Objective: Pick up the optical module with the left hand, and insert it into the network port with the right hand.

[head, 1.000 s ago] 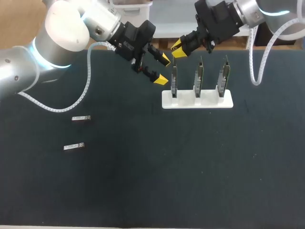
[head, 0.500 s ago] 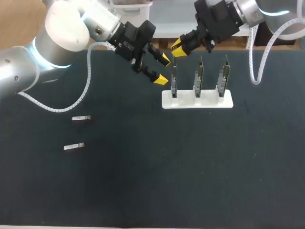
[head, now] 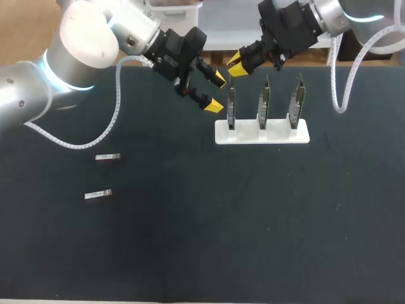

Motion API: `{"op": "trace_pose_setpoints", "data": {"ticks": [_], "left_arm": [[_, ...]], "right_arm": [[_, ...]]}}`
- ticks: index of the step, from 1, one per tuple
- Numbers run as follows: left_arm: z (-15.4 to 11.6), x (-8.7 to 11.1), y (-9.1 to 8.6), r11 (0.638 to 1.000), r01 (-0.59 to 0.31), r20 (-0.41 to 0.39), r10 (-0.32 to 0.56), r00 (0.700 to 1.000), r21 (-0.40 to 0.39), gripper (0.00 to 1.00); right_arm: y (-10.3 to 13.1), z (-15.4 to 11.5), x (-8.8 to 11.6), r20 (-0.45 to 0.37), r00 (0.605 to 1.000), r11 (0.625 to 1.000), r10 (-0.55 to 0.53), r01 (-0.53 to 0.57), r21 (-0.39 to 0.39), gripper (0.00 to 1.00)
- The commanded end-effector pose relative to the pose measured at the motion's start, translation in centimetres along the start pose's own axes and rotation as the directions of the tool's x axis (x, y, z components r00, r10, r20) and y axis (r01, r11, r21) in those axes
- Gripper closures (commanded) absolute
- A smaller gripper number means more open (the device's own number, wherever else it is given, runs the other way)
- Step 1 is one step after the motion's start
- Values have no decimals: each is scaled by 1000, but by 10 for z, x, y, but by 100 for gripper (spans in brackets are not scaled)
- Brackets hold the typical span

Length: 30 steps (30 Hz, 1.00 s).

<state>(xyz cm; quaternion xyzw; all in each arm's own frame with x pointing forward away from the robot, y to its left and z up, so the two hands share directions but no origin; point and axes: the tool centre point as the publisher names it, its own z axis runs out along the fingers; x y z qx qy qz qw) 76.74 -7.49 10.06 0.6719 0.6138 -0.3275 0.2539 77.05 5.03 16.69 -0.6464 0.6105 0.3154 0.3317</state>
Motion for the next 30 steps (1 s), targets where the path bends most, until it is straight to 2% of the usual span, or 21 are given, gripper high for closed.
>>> {"op": "trace_pose_setpoints", "data": {"ticks": [1, 12, 30], "left_arm": [[0, -1, 3, 1000, 2, -5, -2, 1000, 6, 0], [0, -1, 3, 1000, 2, -5, -2, 1000, 6, 0], [0, -1, 3, 1000, 2, -5, -2, 1000, 6, 0]], "right_arm": [[1, 1, 2, -5, 1000, 1000, 2, -2, -2, 100], [1, 3, 6, -9, 1000, 1000, 16, -16, -3, 100], [3, 0, -2, -13, 1000, 1000, -27, 27, 15, 100]]}}
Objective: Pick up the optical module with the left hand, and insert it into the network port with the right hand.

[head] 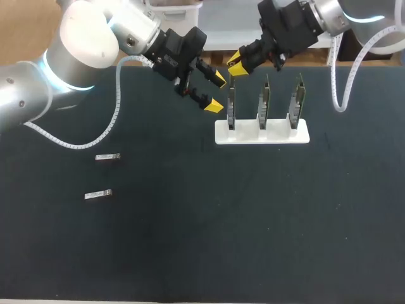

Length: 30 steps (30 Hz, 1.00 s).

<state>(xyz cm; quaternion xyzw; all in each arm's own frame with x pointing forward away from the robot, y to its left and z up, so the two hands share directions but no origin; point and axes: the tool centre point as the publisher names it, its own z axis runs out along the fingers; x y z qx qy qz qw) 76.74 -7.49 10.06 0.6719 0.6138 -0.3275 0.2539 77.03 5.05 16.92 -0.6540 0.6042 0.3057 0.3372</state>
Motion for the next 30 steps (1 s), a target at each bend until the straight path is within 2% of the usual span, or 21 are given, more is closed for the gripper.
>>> {"op": "trace_pose_setpoints", "data": {"ticks": [1, 27, 28, 29, 30], "left_arm": [[0, -1, 3, 1000, 2, -5, -2, 1000, 6, 0], [0, -1, 3, 1000, 2, -5, -2, 1000, 6, 0], [0, -1, 3, 1000, 2, -5, -2, 1000, 6, 0], [0, -1, 3, 1000, 2, -5, -2, 1000, 6, 0], [0, -1, 3, 1000, 2, -5, -2, 1000, 6, 0]], "right_arm": [[3, 2, 1, -10, 1000, 1000, 1, -1, 5, 100], [2, 8, 11, -21, 999, 999, 47, -47, -1, 100], [3, 8, 11, -22, 999, 999, 49, -49, -1, 72], [3, 8, 11, -22, 998, 999, 51, -51, -1, 5], [3, 8, 11, -22, 998, 999, 52, -52, -2, 0]]}}
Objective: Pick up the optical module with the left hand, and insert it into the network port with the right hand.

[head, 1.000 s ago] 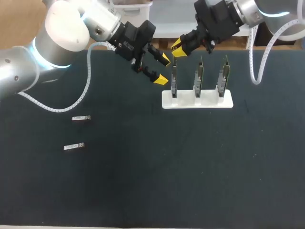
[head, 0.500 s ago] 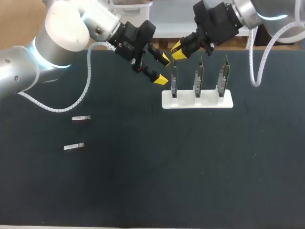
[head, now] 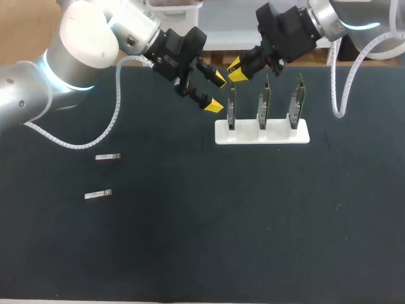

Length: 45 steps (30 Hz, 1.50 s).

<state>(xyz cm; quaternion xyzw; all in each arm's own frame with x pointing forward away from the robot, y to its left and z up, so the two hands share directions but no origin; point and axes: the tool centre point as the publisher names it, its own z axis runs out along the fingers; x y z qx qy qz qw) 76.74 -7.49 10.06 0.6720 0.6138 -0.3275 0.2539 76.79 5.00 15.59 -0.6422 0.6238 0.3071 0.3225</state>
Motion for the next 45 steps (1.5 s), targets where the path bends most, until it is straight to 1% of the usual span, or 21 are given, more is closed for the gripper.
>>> {"op": "trace_pose_setpoints", "data": {"ticks": [1, 6, 12, 13, 14, 15, 19, 30, 45], "left_arm": [[0, -1, 3, 1000, 2, -5, -2, 1000, 6, 0], [0, -1, 3, 1000, 2, -5, -2, 1000, 6, 0], [0, -1, 3, 1000, 2, -5, -2, 1000, 6, 0], [0, -1, 3, 1000, 2, -5, -2, 1000, 6, 0], [0, -1, 3, 1000, 2, -5, -2, 1000, 6, 0], [0, -1, 3, 1000, 2, -5, -2, 1000, 6, 0], [0, -1, 3, 1000, 2, -5, -2, 1000, 6, 0], [0, -1, 3, 1000, 2, -5, -2, 1000, 6, 0], [0, -1, 3, 1000, 2, -5, -2, 1000, 6, 0]], "right_arm": [[-1, 1, 0, 0, 1000, 1000, 3, -3, -2, 0], [2, -1, -3, -1, 1000, 1000, -4, 4, -7, 0], [-1, -6, -7, 47, 998, 999, 38, -37, -30, 0], [-1, -6, -7, 53, 998, 998, 46, -44, -33, 23], [-1, -6, -7, 54, 997, 998, 48, -46, -35, 57], [-2, -6, -7, 52, 997, 998, 49, -47, -36, 100], [1, -3, -5, 35, 999, 999, 37, -36, -39, 100], [3, 1, -4, 19, 999, 999, 29, -28, -34, 100], [1, 4, 3, 2, 999, 998, 41, -41, -40, 100]]}}
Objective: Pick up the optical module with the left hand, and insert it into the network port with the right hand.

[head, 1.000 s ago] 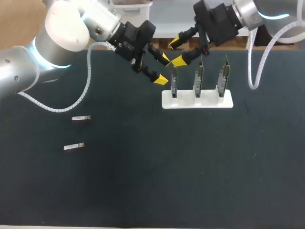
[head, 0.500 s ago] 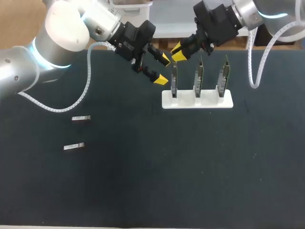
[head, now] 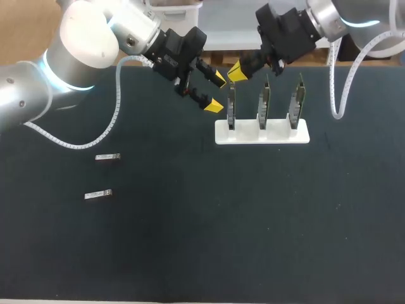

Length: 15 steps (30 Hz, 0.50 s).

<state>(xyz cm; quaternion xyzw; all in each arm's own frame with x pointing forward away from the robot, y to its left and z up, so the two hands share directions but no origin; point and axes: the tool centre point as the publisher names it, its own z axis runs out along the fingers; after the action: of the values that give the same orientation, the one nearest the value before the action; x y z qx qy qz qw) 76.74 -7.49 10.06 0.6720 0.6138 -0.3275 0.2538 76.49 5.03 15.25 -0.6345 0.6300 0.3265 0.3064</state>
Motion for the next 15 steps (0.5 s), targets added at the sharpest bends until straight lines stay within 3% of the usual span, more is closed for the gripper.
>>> {"op": "trace_pose_setpoints", "data": {"ticks": [1, 15], "left_arm": [[0, -1, 3, 1000, 2, -5, -2, 1000, 6, 0], [0, -1, 3, 1000, 2, -5, -2, 1000, 6, 0]], "right_arm": [[-2, 2, 1, -5, 1000, 1000, 2, -2, -5, 100], [-3, 9, 10, -28, 999, 1000, 22, -22, -19, 100]]}}
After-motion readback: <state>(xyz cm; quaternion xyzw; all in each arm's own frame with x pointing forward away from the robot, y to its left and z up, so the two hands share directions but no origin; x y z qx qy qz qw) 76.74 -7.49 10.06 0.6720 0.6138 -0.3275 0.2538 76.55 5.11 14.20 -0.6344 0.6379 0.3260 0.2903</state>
